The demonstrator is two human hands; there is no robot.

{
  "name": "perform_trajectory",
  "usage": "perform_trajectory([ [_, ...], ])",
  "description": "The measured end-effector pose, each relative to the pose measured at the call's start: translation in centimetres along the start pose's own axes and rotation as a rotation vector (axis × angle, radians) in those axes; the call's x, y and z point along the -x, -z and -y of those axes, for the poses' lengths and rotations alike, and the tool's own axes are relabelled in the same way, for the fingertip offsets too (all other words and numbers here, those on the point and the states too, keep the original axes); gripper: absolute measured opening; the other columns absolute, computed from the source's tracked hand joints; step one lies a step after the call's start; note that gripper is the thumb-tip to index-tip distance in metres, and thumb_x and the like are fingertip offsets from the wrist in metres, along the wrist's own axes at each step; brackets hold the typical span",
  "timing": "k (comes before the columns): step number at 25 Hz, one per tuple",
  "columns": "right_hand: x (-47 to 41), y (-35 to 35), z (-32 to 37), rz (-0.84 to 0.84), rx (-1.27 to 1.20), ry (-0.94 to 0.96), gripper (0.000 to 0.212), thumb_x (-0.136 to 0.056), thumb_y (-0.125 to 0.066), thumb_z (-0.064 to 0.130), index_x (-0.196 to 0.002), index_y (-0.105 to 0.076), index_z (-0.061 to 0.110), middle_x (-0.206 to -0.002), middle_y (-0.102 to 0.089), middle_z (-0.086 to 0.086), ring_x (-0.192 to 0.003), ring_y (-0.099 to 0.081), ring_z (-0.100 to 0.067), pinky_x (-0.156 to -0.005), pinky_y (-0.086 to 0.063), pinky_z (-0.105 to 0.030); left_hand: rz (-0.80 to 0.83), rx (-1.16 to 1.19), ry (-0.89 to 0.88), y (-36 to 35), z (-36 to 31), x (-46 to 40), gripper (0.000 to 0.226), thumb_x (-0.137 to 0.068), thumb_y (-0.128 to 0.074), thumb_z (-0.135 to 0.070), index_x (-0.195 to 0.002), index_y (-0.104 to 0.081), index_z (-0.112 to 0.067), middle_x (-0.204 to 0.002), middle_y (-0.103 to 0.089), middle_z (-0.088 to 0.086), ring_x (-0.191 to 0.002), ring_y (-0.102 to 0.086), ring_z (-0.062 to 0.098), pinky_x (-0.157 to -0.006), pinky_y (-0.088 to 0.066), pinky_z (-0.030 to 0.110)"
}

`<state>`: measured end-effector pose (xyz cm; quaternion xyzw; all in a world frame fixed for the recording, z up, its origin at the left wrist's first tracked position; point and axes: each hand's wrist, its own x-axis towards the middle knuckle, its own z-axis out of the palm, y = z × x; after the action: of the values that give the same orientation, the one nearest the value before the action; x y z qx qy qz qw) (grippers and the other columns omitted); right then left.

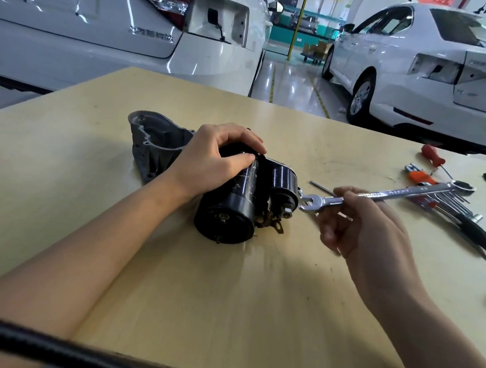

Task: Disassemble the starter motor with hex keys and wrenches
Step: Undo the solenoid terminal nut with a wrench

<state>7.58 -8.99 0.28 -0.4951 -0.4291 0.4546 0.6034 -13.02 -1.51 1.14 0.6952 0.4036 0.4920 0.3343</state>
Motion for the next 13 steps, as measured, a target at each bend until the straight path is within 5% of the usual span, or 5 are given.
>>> perform_trajectory([
  [4, -0.17, 0.91, 0.56, 0.155, 0.094, 0.03, 0.02, -0.095, -0.049, 0.014, -0.089, -0.068, 0.014, -0.067, -0.064, -0.008, -0.046, -0.046, -0.016, -0.049, -0.026, -0.03, -0.002, -0.004, -0.011, -0.04, 0.01, 0.02, 0.024, -0.085, -0.061, 0.009, -0.091, -0.072, -0.011, -0.107, -0.07, 0.005, -0.107, -0.064, 0.013, -0.097, -0.048, 0.022],
  [9, -0.31, 0.79, 0.76, 0.036, -0.053, -0.113, 0.038, -0.096, -0.047, 0.024, -0.062, -0.064, 0.017, -0.051, -0.044, -0.002, -0.04, -0.032, -0.013, -0.042, -0.026, -0.025, 0.002, -0.009, -0.004, 0.04, -0.03, 0.01, 0.023, -0.085, -0.061, 0.009, -0.091, -0.072, -0.011, -0.108, -0.069, 0.004, -0.106, -0.064, 0.012, -0.096, -0.048, 0.021],
  [13, -0.34, 0.71, 1.09, 0.049, -0.114, -0.15, 0.028, -0.092, -0.052, 0.029, -0.071, -0.062, 0.014, -0.049, -0.041, -0.001, -0.036, -0.027, -0.012, -0.04, -0.022, -0.023, 0.001, -0.011, -0.002, -0.01, -0.07, 0.03, 0.023, -0.085, -0.061, 0.009, -0.092, -0.072, -0.01, -0.108, -0.069, 0.005, -0.107, -0.064, 0.012, -0.097, -0.048, 0.022],
])
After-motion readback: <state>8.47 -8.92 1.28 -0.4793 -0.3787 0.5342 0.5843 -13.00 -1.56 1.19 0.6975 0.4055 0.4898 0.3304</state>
